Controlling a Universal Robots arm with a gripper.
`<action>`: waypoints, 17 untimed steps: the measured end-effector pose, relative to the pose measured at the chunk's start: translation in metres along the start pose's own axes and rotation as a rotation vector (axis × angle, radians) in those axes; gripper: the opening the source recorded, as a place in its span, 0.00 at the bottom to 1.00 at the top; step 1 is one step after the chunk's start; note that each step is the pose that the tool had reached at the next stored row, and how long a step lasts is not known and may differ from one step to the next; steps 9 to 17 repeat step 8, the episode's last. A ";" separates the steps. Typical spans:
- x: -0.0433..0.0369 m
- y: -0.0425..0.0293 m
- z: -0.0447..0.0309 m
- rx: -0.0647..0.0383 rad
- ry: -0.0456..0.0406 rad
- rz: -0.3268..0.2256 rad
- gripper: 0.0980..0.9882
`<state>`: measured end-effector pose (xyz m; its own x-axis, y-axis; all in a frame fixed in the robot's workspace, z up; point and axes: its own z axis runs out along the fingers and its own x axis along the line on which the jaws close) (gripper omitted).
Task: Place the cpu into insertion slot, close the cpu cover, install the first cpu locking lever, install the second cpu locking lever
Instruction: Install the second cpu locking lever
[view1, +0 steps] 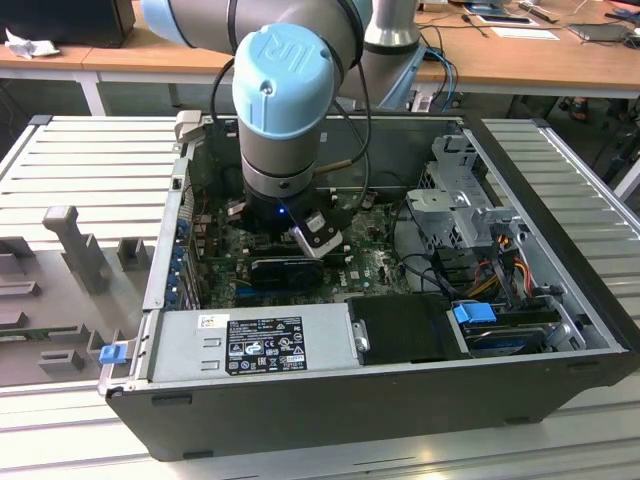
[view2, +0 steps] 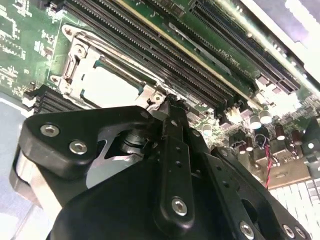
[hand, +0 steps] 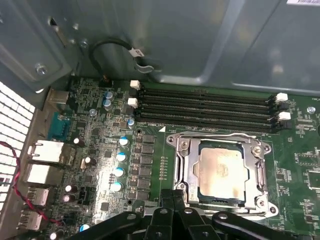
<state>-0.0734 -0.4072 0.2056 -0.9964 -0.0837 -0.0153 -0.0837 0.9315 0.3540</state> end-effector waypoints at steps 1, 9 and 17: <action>0.0000 0.0008 -0.0021 -0.001 -0.0002 0.000 0.01; -0.0002 0.0032 -0.0083 -0.002 -0.0003 0.000 0.01; -0.0002 0.0032 -0.0083 -0.002 -0.0003 0.000 0.01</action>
